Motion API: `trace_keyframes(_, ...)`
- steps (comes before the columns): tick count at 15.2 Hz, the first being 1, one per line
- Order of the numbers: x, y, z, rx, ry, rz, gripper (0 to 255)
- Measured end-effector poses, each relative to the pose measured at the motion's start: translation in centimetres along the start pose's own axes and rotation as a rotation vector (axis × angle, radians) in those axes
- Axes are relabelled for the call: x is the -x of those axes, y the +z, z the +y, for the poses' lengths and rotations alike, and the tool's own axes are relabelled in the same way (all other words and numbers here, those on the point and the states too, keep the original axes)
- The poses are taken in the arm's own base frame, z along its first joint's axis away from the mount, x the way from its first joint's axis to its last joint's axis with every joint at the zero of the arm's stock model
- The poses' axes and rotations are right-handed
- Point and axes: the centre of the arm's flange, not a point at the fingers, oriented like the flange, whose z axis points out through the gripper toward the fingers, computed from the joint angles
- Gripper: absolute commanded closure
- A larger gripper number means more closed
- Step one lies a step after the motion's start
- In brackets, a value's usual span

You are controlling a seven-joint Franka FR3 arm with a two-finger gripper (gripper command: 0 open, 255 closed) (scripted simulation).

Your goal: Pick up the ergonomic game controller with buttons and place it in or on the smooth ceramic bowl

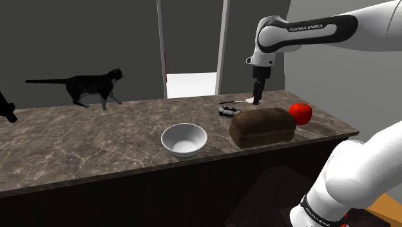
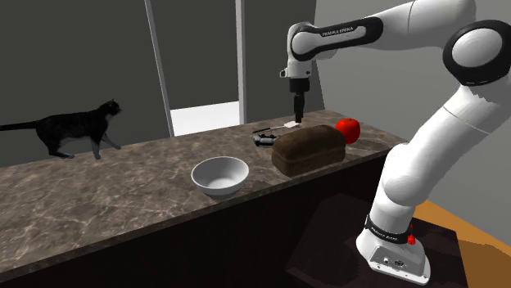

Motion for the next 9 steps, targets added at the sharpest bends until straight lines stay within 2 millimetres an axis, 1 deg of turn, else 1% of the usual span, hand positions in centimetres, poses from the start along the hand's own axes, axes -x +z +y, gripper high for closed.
trace_keyframes(2,-1.6,0.2,2.8,-0.036,-0.013,0.012,0)
trace_keyframes(5,-3.4,0.2,7.0,-0.09,-0.033,0.03,0)
trace_keyframes(9,-6.1,1.1,12.2,-0.162,-0.059,0.054,0)
